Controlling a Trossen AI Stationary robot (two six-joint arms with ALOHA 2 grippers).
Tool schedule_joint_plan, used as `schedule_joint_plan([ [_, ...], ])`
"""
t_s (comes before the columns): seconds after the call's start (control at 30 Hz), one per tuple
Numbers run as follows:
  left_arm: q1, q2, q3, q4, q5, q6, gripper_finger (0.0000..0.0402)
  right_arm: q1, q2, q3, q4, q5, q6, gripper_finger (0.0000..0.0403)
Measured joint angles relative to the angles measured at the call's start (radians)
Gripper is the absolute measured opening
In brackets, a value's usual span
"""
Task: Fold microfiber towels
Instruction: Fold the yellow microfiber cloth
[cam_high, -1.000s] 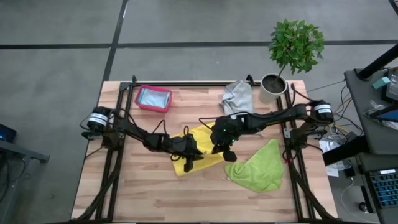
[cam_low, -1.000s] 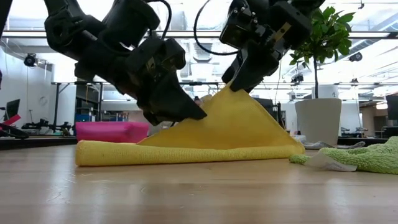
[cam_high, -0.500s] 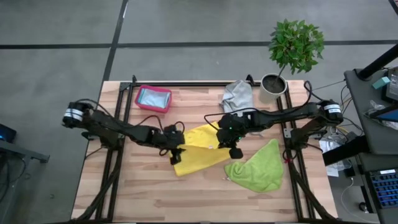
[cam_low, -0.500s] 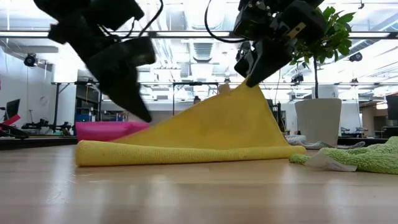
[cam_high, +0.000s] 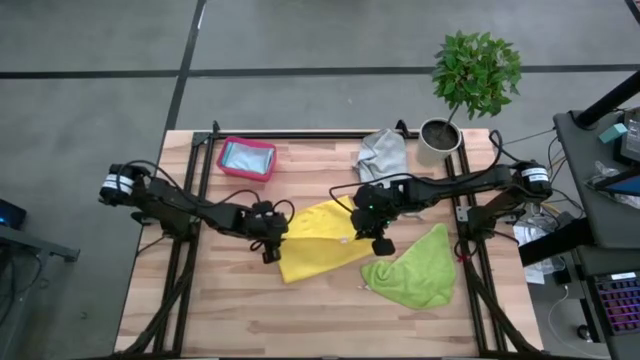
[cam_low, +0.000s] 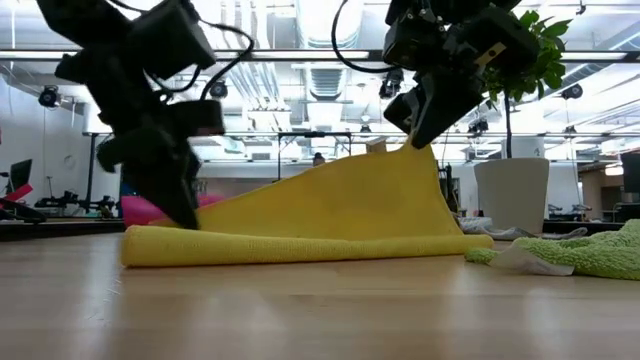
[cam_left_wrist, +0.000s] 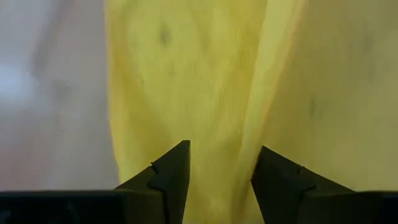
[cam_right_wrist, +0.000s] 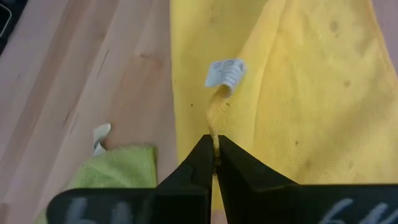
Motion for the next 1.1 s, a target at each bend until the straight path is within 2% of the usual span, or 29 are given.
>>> schedule_joint_plan([
  [0.1,0.000,-0.001,-0.004,-0.026,0.049,-0.012,0.0143,0.000,0.000,0.000,-0.008,-0.001,0.001,0.0008],
  [0.3,0.000,-0.015,-0.002,-0.082,0.071,-0.011,0.0131,0.000,0.000,0.000,-0.009,-0.001,0.000,0.0008],
  [0.4,0.000,-0.018,-0.002,-0.090,0.100,0.000,0.0098,0.000,0.000,0.000,-0.009,-0.001,0.002,0.0008],
  [0.5,0.000,-0.019,-0.002,-0.093,0.111,0.007,0.0048,0.000,0.000,0.000,-0.009,0.005,0.002,0.0008],
  [0.6,0.000,-0.021,-0.002,-0.096,0.120,0.007,0.0008,0.000,0.000,0.000,-0.010,0.044,0.002,0.0008],
  [0.8,0.000,-0.057,-0.002,-0.114,0.158,0.008,0.0001,-0.005,0.000,0.000,-0.009,0.149,-0.005,0.0008],
  [1.1,0.021,-0.188,-0.001,-0.138,0.139,0.014,0.0000,-0.099,0.000,0.000,0.016,0.164,-0.021,0.0008],
])
